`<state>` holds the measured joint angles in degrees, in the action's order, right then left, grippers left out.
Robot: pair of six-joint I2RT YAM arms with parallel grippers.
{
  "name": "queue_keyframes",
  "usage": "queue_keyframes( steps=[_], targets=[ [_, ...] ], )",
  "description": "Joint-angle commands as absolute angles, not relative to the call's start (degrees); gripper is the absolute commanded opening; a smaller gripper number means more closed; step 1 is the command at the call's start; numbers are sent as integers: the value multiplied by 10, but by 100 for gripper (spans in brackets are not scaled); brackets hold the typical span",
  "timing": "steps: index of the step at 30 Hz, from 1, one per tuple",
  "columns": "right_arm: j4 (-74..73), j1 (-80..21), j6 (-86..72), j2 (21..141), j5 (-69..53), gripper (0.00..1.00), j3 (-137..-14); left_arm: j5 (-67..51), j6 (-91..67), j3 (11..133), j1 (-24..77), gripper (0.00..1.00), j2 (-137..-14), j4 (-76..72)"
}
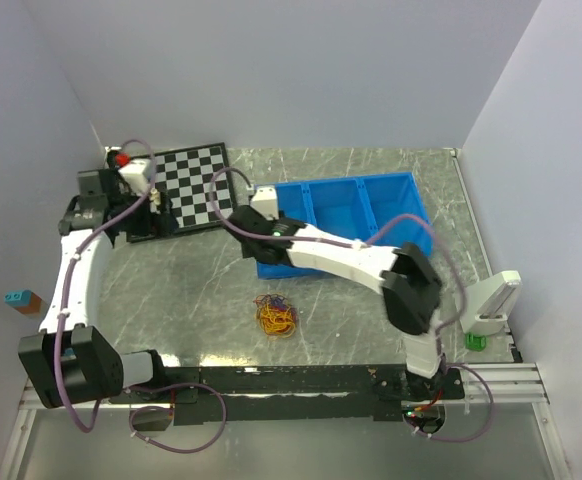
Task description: Untangle the cables
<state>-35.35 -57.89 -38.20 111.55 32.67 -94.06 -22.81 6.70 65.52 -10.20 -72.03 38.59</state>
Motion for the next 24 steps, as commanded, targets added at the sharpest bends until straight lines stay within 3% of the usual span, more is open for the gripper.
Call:
queue_keyframes(
  steps=[1,6,10,18,24],
  targets=[
    [-277,-578,-333,935,248,65,-796,-260,127,622,-6,97,-684,411],
    [-229,-578,-301,800,107,63,-568,-223,120,569,132,97,-657,380],
    [-191,-578,-316,749,63,61,-469,-237,118,553,189,97,-676,365],
    [-119,-578,-299,812,9,56,-464,-251,112,562,286,97,-733,338],
    [-84,-577,-295,863,-37,44,-485,-254,112,554,313,97,-763,324]
  ],
)
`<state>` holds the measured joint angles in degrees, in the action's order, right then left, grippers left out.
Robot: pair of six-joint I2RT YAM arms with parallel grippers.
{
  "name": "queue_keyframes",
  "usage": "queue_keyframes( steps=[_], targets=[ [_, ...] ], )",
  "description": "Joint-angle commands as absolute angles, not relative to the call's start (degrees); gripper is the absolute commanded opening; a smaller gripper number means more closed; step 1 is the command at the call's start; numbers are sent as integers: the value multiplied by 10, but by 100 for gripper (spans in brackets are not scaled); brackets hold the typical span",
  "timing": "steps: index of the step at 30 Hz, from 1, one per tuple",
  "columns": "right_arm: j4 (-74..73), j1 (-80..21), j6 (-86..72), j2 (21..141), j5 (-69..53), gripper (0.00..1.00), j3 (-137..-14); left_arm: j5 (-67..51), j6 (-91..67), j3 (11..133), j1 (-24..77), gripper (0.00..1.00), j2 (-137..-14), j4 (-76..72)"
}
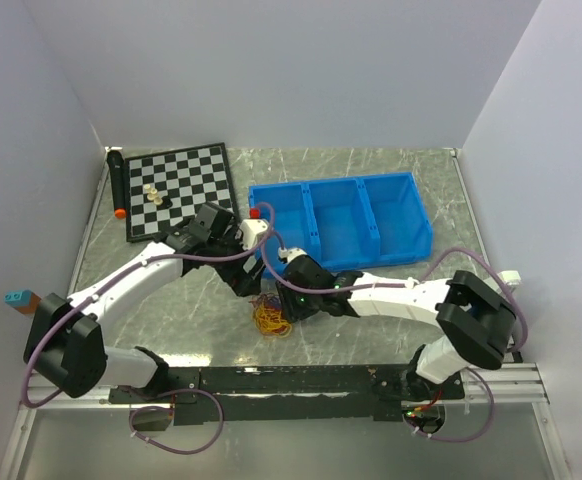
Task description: Untangle the cables
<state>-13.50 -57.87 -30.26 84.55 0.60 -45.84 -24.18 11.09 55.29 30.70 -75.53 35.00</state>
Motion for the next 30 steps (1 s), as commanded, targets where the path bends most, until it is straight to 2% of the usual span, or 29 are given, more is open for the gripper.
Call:
queue_keyframes(
  steps=[1,4,7,15,24,30],
  targets=[
    [-78,-577,-296,864,-44,38,-482,-254,113,548,314,97,-763,317],
    [-52,-577,-301,845,-60,12,-452,-259,114,533,313,97,-760,306],
    [-23,-579,-305,800,-71,0,-405,-275,109,511,312,97,-755,291],
    [28,-591,-307,698,-62,0,-309,-343,126,504,323,97,-754,280],
    [24,-591,-296,707,-65,0,-311,-356,186,510,373,99,-798,279],
    [15,-591,-286,702,-67,0,-307,-365,205,520,374,93,-823,262]
  ],
)
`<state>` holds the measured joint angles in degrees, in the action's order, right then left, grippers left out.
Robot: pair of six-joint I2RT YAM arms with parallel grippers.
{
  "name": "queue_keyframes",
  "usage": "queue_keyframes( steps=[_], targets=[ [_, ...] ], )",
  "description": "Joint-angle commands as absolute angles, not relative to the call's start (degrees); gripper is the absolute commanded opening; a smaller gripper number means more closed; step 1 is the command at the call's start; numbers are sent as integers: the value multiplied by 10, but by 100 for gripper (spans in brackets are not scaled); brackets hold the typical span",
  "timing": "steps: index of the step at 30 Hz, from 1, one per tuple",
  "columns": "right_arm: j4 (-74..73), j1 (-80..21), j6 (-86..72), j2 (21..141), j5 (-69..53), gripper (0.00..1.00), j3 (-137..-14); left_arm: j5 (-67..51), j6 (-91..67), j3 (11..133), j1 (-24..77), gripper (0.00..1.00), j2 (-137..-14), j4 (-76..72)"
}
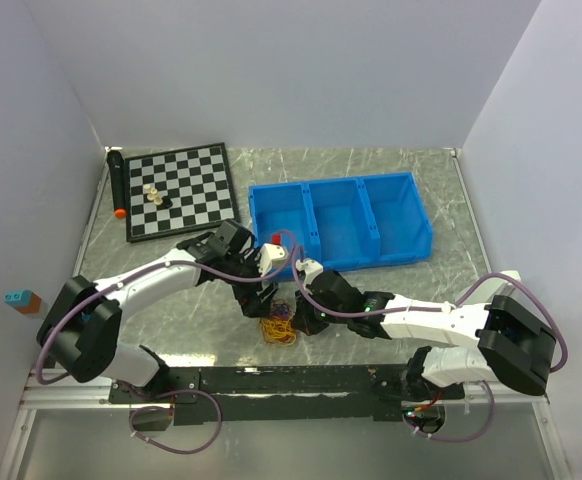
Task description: Untangle the cables
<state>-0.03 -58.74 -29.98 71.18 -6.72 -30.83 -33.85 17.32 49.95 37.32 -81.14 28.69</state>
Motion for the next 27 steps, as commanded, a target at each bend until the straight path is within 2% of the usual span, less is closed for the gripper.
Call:
queue_keyframes(
  steps=[1,6,10,14,15,17,19,20,25,26,27],
  targets=[
    [11,-591,-283,701,-68,0,-308,-368,207,521,374,91,-827,261],
    [3,-591,-275,694,-69,0,-301,-374,226,513,374,79,-849,247],
    [2,-591,-268,693,-72,0,-295,-384,246,511,374,59,-875,252],
    [2,-591,-265,693,-76,0,-293,-395,250,517,374,54,-894,257],
    [2,-591,-265,694,-76,0,-294,-398,251,517,374,50,-895,254],
    [2,-591,-264,696,-76,0,-295,-409,256,520,374,33,-894,258],
    [-13,-592,-265,696,-74,0,-296,-412,256,529,374,5,-896,268],
    [-14,-591,-265,696,-73,0,-296,-414,255,533,374,1,-895,278],
    [-31,-590,-269,693,-50,0,-300,-406,252,526,371,1,-852,315],
    [-37,-590,-270,690,-42,1,-301,-400,250,523,368,1,-837,318],
    [-42,-590,-271,686,-35,7,-301,-394,248,519,362,1,-819,323]
  ],
)
